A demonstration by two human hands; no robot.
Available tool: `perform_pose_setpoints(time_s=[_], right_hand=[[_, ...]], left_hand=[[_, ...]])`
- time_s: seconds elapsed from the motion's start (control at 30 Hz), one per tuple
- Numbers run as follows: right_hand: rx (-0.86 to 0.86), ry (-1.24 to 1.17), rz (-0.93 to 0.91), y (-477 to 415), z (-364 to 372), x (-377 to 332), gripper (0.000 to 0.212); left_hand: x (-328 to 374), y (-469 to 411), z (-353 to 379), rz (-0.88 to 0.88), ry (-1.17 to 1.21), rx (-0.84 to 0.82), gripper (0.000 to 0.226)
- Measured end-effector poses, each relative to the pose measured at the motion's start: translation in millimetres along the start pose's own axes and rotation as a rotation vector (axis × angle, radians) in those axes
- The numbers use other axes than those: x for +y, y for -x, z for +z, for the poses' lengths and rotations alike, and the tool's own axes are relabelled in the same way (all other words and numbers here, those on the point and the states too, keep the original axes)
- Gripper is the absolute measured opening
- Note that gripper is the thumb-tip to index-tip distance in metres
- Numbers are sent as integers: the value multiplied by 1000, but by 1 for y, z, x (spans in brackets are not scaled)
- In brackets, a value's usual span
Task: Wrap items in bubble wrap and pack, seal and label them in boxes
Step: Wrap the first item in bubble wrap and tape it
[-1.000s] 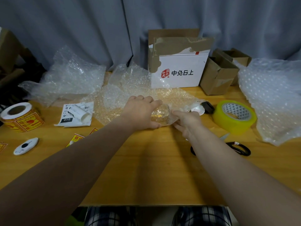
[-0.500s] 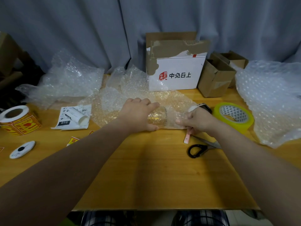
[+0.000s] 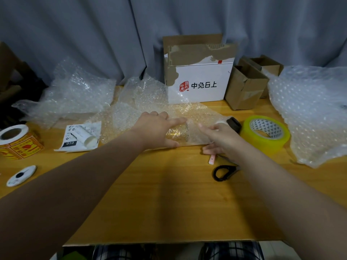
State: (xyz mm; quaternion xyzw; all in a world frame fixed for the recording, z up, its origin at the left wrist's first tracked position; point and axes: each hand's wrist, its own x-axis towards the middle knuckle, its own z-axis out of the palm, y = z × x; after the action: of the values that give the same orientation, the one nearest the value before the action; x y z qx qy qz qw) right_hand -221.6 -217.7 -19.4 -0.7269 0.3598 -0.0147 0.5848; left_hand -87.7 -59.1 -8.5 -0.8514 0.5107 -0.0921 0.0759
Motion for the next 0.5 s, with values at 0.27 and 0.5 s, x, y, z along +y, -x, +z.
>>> perform_pose_setpoints(time_s=[0.27, 0.5], right_hand=[[157, 159, -143, -9, 4, 1, 22], [329, 286, -583, -6, 22, -13, 35]], left_hand=[[0, -1, 0, 12, -9, 1, 80], [1, 1, 2, 5, -7, 39, 79]])
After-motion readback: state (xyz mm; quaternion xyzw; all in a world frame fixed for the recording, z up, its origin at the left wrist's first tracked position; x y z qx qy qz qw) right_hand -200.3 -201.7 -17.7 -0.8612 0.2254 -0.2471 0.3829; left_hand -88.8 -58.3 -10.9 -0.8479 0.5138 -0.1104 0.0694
